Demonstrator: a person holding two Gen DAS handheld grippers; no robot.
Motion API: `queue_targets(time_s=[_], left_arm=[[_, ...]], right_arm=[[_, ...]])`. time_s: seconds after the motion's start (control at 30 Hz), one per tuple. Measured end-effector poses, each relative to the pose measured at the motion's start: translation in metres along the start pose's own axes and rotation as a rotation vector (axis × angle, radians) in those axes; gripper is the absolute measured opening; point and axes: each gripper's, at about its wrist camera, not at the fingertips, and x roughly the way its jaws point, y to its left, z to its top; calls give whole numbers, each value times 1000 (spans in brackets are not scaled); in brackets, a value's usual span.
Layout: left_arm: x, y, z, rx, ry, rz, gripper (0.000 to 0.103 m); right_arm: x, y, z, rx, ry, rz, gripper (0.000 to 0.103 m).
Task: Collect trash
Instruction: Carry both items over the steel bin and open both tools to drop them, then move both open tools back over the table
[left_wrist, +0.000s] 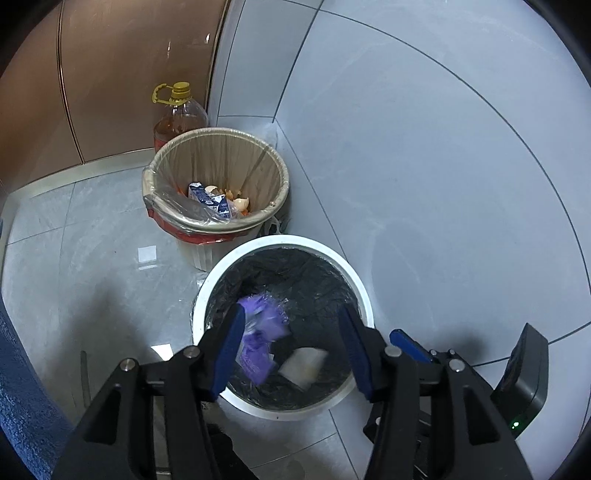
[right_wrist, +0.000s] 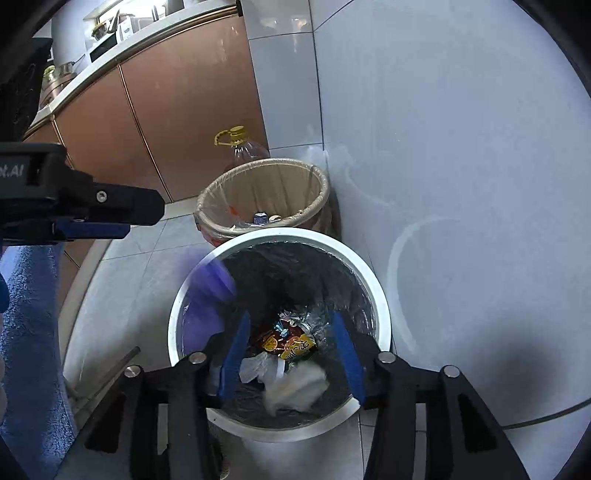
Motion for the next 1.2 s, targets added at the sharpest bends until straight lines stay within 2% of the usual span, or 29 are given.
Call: queue_targets(time_s=[0.27, 0.4, 0.53, 0.8, 1.0, 1.2], left_arm=[[-36, -4, -10, -9, -55, -23, 51], [-73, -2, -22, -21, -117, -21, 51], [-113, 4, -36, -36, -187, 14, 51], [-210, 14, -84, -49, -352, 81, 51], [-272, 22, -126, -55, -418, 122, 51], [-334, 38, -180, -109, -492, 175, 51]], right_arm=[[-18, 8, 3, 2, -33, 4, 49], [-36, 19, 6, -11, -64, 11, 57], [-61, 32, 9, -19, -107, 21, 65], [-131, 67, 15, -62, -225, 72, 69], [-183, 104, 16, -130, -302, 136, 70], [-220, 139, 11, -203, -354, 210, 70]])
